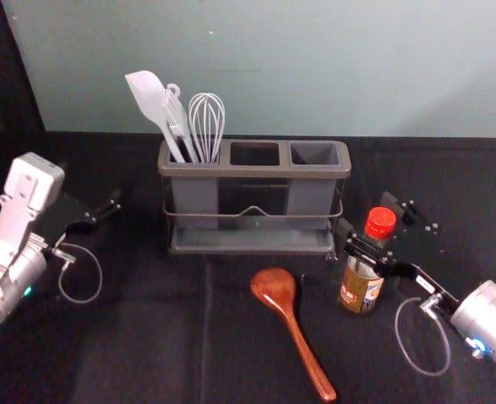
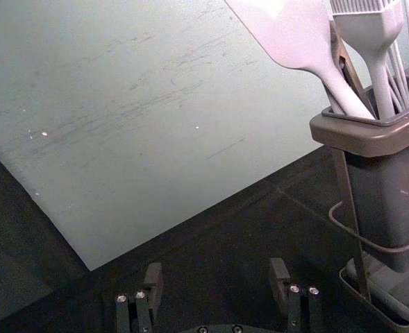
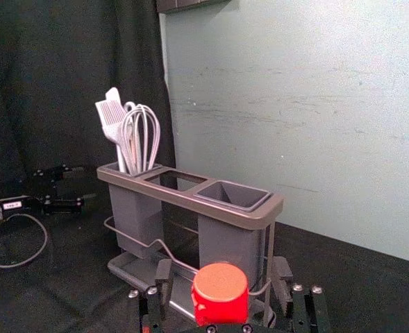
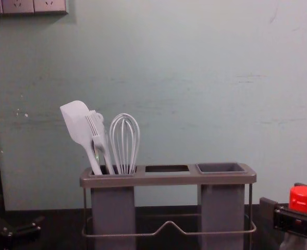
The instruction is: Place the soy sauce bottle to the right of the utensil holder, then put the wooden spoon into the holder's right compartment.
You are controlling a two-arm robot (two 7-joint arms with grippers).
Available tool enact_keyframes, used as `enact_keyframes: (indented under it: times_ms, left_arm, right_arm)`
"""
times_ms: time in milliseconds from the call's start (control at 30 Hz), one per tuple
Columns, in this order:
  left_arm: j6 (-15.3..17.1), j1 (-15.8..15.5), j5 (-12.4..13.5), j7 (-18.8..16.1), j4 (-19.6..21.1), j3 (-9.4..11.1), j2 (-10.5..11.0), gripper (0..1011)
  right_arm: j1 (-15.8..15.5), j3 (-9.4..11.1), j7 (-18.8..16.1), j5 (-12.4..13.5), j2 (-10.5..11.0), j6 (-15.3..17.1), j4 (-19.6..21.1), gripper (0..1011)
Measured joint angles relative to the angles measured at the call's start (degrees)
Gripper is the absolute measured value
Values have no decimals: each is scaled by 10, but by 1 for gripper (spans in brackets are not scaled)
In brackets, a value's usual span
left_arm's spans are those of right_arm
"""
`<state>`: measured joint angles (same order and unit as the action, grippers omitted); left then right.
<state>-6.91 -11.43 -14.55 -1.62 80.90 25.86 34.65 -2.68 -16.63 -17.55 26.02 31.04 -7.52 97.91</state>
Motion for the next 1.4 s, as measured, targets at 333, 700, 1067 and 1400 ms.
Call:
enact_keyframes:
  times_ms: [333,700,1067,1400]
  left_arm:
    - [0,0,0,0,0,0,0,1005]
    - [0,0,0,0,0,0,0,1005]
    - [0,0,0,0,0,0,0,1005]
    - [0,0,0,0,0,0,0,1005]
  right_arm:
    - [-10,12,-5,-17,-7,1,14,651]
    - [-18,30,-20,-19,-19,0,16,390]
    - [-20,54,-27,-29,-28,0,26,390]
    - [6,73,-29,-36,-42,0,2,390]
